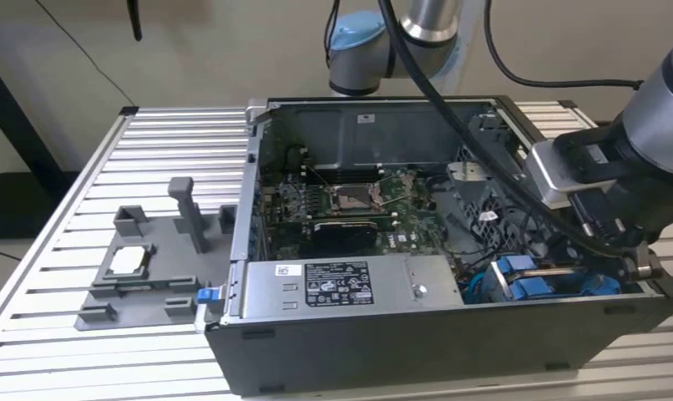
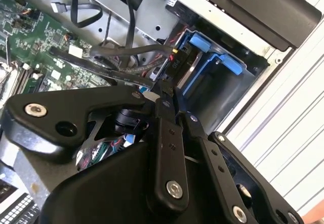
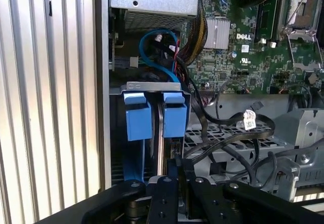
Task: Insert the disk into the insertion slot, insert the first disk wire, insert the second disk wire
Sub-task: 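Insert the second disk wire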
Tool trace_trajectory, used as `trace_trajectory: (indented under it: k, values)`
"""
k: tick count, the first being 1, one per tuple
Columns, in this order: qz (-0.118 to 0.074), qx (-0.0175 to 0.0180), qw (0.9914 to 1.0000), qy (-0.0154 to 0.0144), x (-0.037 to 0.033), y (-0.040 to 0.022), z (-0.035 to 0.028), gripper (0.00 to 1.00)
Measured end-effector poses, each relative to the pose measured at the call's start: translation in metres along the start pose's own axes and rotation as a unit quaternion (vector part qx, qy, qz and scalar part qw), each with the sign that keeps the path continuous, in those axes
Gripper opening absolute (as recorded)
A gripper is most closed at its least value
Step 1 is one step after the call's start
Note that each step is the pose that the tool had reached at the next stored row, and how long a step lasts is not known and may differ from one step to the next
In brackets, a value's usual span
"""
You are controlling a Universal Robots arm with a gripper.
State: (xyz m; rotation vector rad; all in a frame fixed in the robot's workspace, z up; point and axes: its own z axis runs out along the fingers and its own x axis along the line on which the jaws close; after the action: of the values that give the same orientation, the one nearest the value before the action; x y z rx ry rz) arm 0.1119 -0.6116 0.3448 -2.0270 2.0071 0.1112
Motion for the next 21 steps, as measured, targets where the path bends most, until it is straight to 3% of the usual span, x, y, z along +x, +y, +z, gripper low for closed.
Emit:
trace_trajectory:
  k: [1, 3, 9, 15, 17, 21]
  values:
    - [0.0, 0.0003, 1.0, -0.0013, 0.0, 0.0, 0.0, 0.16]
    - [-0.001, 0.0046, 0.99999, -0.0023, 0.0, 0.0, 0.0003, 0.16]
    - [-0.002, 0.0098, 0.99995, -0.0025, 0.0002, 0.0001, 0.001, 0.16]
    - [-0.003, 0.0123, 0.99992, -0.0025, 0.001, 0.0003, 0.0017, 0.16]
    - [-0.003, 0.012, 0.99992, -0.0023, 0.0001, -0.0002, -0.0022, 0.16]
    - [-0.003, 0.0109, 0.99993, -0.0025, -0.0043, -0.0027, -0.0175, 0.16]
